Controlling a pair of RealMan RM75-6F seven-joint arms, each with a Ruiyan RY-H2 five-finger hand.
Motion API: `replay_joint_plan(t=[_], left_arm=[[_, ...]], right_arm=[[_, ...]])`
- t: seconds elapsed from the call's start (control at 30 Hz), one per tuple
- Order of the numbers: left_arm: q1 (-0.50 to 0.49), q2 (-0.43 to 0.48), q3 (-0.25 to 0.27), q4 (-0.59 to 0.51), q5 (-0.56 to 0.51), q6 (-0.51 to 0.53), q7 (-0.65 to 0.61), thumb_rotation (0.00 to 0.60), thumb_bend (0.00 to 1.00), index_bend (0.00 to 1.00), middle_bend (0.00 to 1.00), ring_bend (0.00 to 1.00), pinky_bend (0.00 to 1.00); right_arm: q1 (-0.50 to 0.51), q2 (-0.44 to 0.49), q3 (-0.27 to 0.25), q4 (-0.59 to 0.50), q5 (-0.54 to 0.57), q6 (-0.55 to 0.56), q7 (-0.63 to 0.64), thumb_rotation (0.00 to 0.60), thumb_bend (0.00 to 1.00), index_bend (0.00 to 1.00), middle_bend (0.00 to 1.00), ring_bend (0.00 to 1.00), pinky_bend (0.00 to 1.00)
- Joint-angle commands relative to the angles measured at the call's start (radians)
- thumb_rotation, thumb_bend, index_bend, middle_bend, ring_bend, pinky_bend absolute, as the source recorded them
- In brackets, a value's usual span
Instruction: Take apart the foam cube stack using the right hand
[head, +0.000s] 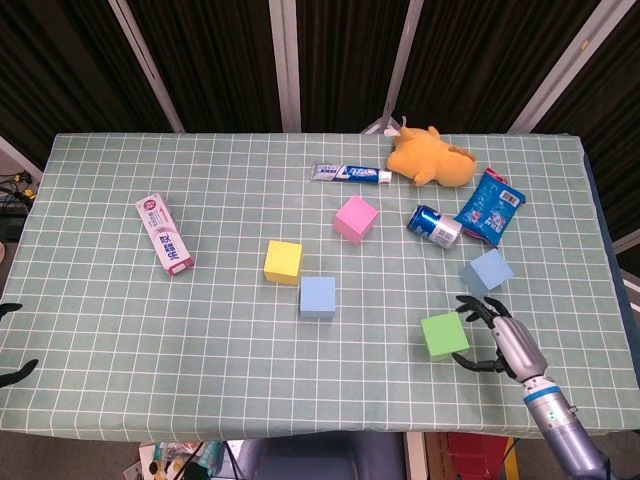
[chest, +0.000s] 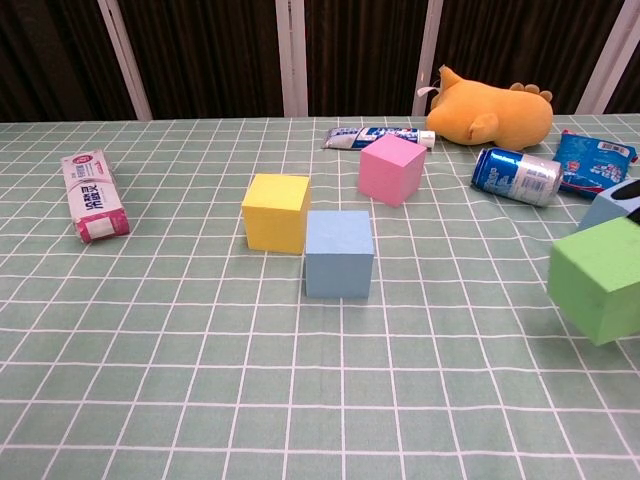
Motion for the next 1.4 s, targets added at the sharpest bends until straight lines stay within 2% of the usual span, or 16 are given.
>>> replay_joint_plan(t=[0.03,0.2,0.33,0.4,0.47,0.63,0.87,1.1,1.4], left_arm=[[-0.001,-0.001,0.001,0.0,0.0,-0.002,0.002,0.6,0.13,0.26,0.0,0.0,0.0],[0.0,0.0,0.002,-0.002,0.003,0.0,0.004,0.6,0.13,0.26,0.0,0.0,0.0],[0.002,0.001,0.0,-0.001,-0.002,0.001,0.0,0.6,0.13,0.26,0.0,0.0,0.0],[0.001,0.001,0.0,-0.001,0.0,0.001,-0.001,0.6,0.13,0.26,0.0,0.0,0.0],[0.0,0.0,0.0,0.0,-0.003,-0.001,0.001,0.6,0.13,0.26,0.0,0.0,0.0],[-0.006,-0.005,0.003,0.0,-0.001,-0.013,0.012,0.6,0.13,0.26,0.0,0.0,0.0],[-0.005,-0.007,0.012,0.0,0.019,-0.009,0.015,0.6,0.13,0.25,0.0,0.0,0.0],[-0.003,-0.004,0.013,0.006,0.025,-0.006,-0.001,0.6,0.13,0.23,0.0,0.0,0.0],[-0.004,-0.009,0.012,0.021,0.043,0.002,-0.013,0.6,0.13,0.22,0.0,0.0,0.0]], right_arm=[[0.011,-0.039,0.028,0.019,0.048,0.004,-0.045,0.6,0.23,0.08,0.15,0.21,0.01],[0.019,-0.07,0.049,0.036,0.092,0.017,-0.122,0.6,0.14,0.0,0.02,0.09,0.0],[0.019,-0.023,0.048,0.004,0.101,0.015,-0.152,0.6,0.12,0.0,0.0,0.06,0.0],[-0.031,0.024,0.075,-0.038,0.09,0.162,-0.267,0.6,0.12,0.0,0.0,0.06,0.0],[-0.057,0.044,0.074,-0.075,0.089,0.214,-0.324,0.6,0.12,0.0,0.0,0.06,0.0],[-0.115,0.066,0.039,-0.126,0.041,0.301,-0.335,0.6,0.12,0.0,0.0,0.06,0.0],[-0.179,0.025,-0.029,-0.027,-0.123,0.441,-0.415,0.6,0.12,0.0,0.0,0.06,0.0],[-0.188,0.046,-0.075,-0.003,-0.218,0.452,-0.527,0.6,0.12,0.0,0.0,0.06,0.0],[-0.183,0.056,-0.082,-0.018,-0.216,0.425,-0.533,0.6,0.12,0.0,0.0,0.06,0.0]])
